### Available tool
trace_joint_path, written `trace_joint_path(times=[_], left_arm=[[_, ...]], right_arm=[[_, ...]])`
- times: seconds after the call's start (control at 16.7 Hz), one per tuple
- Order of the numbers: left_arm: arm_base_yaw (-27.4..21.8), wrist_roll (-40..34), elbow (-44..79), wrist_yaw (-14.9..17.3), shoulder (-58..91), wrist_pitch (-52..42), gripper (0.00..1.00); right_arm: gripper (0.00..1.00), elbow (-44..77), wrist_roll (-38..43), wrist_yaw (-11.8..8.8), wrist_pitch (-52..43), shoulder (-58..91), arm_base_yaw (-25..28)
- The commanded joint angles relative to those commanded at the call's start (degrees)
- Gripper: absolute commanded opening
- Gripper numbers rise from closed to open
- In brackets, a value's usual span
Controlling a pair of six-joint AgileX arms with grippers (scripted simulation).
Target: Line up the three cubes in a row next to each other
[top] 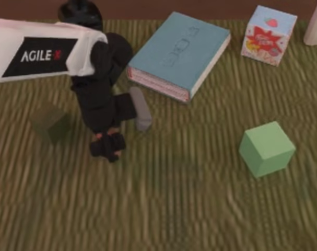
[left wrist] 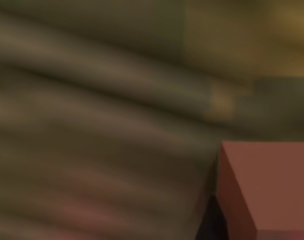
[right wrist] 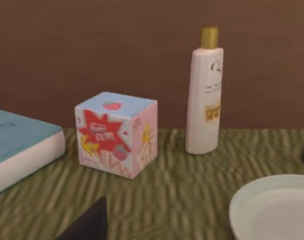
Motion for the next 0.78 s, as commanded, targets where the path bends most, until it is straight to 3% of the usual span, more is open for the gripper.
trace_joint_path(times=[0.42, 0.78], left_arm=[[1.0, -0.1, 8.0, 0.0, -4.1, -12.5, 0.00], [0.6, -0.1, 8.8, -0.1, -4.5, -13.6, 0.00]], right_arm=[[1.00, 0.0, 0.0, 0.0, 0.0, 0.0, 0.0], [1.00, 0.0, 0.0, 0.0, 0.0, 0.0, 0.0]])
